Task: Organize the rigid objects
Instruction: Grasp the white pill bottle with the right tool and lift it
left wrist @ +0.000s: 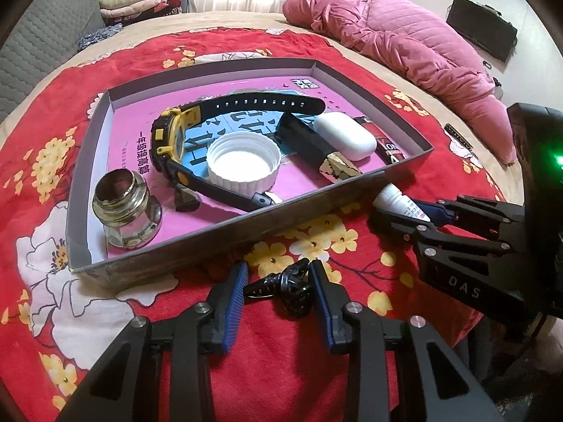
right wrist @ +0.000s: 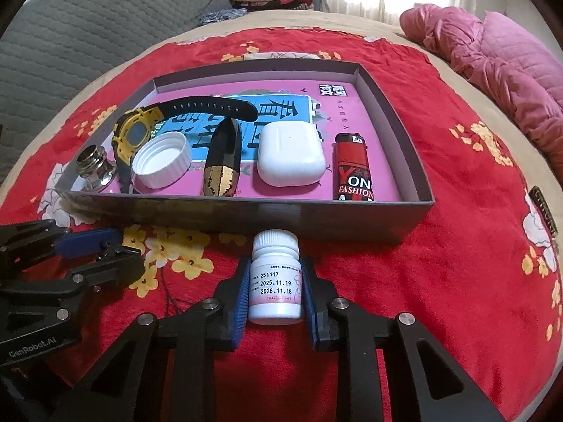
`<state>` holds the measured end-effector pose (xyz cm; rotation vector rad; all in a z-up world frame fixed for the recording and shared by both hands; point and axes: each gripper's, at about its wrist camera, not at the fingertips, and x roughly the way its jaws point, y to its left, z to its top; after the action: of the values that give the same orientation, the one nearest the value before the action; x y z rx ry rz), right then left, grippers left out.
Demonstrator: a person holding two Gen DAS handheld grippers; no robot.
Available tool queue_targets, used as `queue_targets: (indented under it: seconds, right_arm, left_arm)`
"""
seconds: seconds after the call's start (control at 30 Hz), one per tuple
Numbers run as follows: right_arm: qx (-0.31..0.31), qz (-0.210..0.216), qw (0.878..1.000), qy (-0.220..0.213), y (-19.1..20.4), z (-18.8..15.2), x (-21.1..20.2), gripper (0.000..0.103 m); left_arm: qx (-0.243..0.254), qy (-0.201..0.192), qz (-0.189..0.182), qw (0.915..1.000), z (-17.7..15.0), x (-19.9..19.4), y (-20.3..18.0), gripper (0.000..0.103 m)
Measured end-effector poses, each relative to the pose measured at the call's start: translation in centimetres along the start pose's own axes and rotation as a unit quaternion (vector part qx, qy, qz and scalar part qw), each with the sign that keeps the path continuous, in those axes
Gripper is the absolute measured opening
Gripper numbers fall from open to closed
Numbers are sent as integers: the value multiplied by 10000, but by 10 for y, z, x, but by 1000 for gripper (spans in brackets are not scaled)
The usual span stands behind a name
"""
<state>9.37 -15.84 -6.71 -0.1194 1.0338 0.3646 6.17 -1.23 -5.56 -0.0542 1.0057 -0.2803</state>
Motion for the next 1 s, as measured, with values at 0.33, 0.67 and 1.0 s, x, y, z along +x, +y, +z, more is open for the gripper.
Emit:
queue_targets:
  seconds: [0.33,0.67,1.0]
  right_arm:
    - [21,18,10000,6,-3,-3,-3,27]
    - [51,57,10000,23,-5,-9,-9,27]
    - [82,125,9999,2,-5,-12,-19,27]
  left_arm:
    - [-96,-26,-35,9999,-2,-6,3,36]
    - [-86,-95,1,9999,-3,-13,2,36]
    - [-180,-236,-85,9995,-3,-25,4,36]
